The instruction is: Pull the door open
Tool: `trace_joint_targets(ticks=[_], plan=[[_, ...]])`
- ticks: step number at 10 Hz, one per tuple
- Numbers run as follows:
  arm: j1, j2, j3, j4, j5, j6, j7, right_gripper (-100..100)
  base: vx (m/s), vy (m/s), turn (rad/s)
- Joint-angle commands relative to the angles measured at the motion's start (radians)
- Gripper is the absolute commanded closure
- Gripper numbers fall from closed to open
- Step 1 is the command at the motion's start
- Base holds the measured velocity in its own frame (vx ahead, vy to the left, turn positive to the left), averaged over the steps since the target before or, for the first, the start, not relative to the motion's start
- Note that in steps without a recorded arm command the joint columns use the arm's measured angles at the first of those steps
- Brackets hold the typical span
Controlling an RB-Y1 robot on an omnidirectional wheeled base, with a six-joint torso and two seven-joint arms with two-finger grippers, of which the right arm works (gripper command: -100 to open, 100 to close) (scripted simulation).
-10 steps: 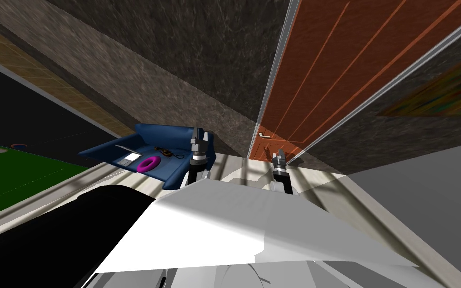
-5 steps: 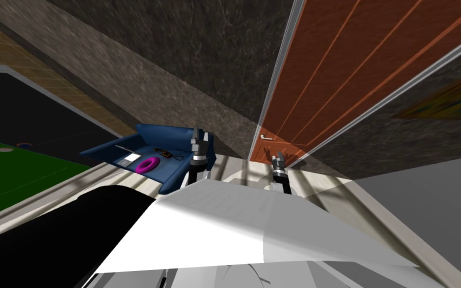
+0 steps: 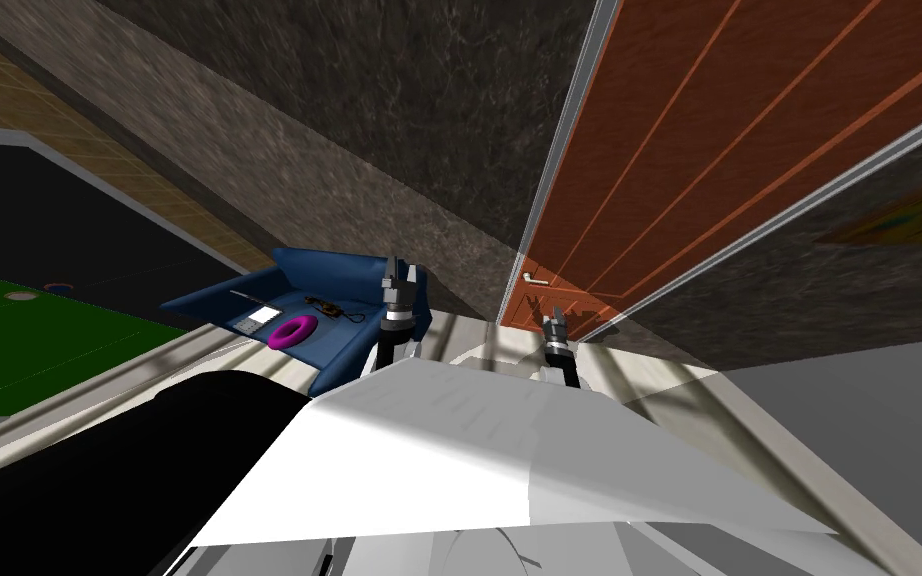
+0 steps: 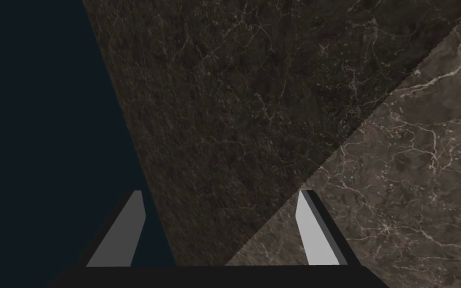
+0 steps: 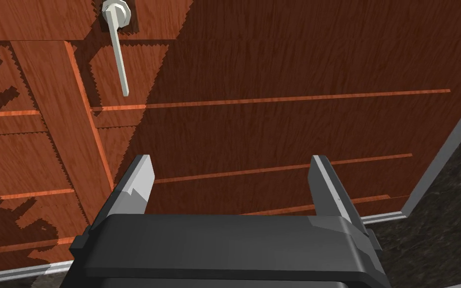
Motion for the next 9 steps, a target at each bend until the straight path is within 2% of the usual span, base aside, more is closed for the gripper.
trace_joint_targets(ticks=[1,9], plan=[[-0.017,-0.002,-0.004,0.048,-0.003,-0.014,-0.004,-100,0.088,-0.035,0.047],[-0.076,-0.016,-0.018,0.238,-0.015,-0.065,-0.024,-100,0.097,-0.028,0.035]])
